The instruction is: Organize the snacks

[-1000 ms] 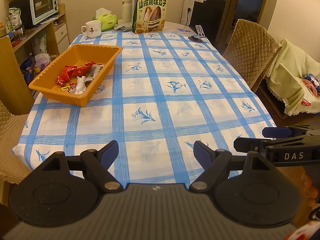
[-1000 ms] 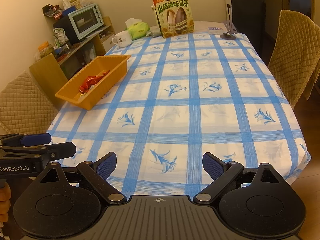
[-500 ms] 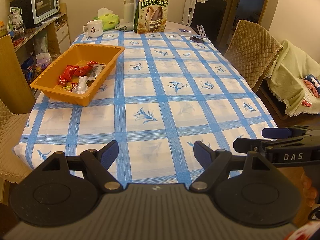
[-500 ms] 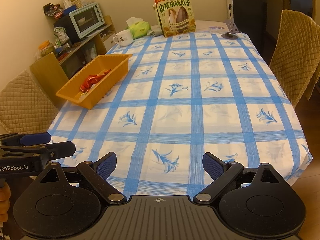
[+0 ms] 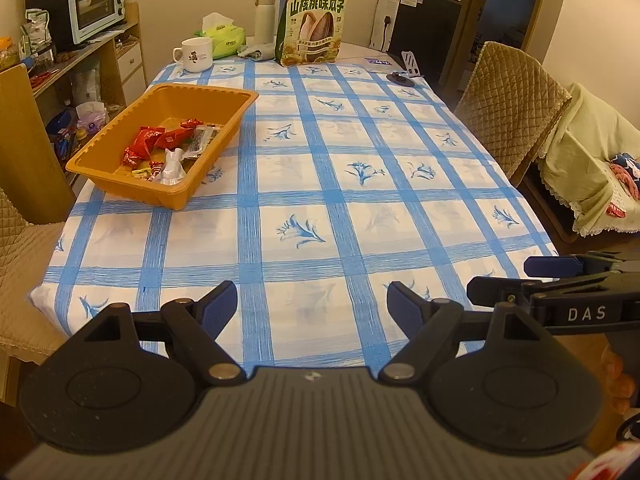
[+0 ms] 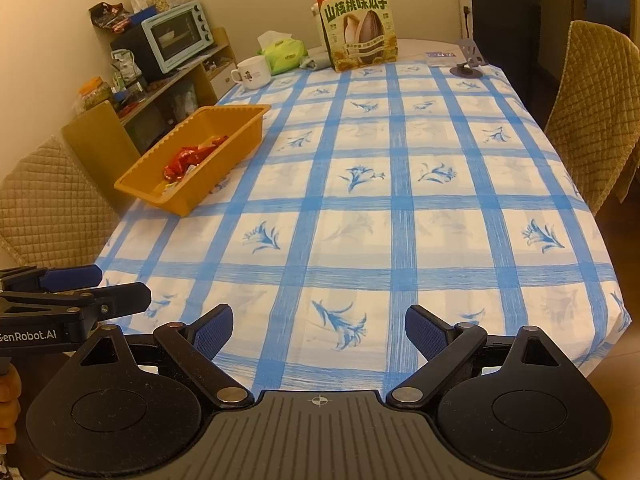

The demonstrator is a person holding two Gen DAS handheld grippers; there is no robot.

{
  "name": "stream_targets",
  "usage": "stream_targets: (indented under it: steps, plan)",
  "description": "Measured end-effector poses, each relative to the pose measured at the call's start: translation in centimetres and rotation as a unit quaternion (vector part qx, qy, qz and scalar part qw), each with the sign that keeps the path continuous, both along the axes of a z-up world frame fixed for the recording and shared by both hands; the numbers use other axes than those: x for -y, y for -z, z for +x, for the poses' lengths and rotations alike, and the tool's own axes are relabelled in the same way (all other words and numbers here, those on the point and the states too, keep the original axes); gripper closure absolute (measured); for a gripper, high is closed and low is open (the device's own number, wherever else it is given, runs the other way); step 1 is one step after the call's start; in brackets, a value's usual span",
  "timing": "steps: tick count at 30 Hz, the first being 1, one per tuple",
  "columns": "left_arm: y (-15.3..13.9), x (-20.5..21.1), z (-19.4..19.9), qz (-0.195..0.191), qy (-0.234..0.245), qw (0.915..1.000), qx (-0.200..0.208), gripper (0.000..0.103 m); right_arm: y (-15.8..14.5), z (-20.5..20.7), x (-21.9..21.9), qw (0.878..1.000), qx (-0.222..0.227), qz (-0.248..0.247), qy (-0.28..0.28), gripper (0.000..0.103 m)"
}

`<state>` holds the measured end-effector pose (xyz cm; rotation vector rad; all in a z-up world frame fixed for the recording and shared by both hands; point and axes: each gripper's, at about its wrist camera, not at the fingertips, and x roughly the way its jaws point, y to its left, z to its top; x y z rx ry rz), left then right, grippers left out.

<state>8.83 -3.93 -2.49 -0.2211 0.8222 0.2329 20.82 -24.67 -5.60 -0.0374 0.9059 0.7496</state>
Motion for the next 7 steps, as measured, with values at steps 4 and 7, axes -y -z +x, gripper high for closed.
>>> stream_targets:
  steps: [4,7]
  plan:
    - [0.04,-0.08,0.08,0.0,0.0,1.0,-0.001,0.022,0.09,0.19,-0.31,1.0,-0.002,-0.001,-0.002,0.011]
    - [0.19,-0.46,0.22,-0.003,-0.003,1.0,-0.007,0.022,0.1,0.35,-0.61,1.0,-0.004,-0.001,-0.004,0.011]
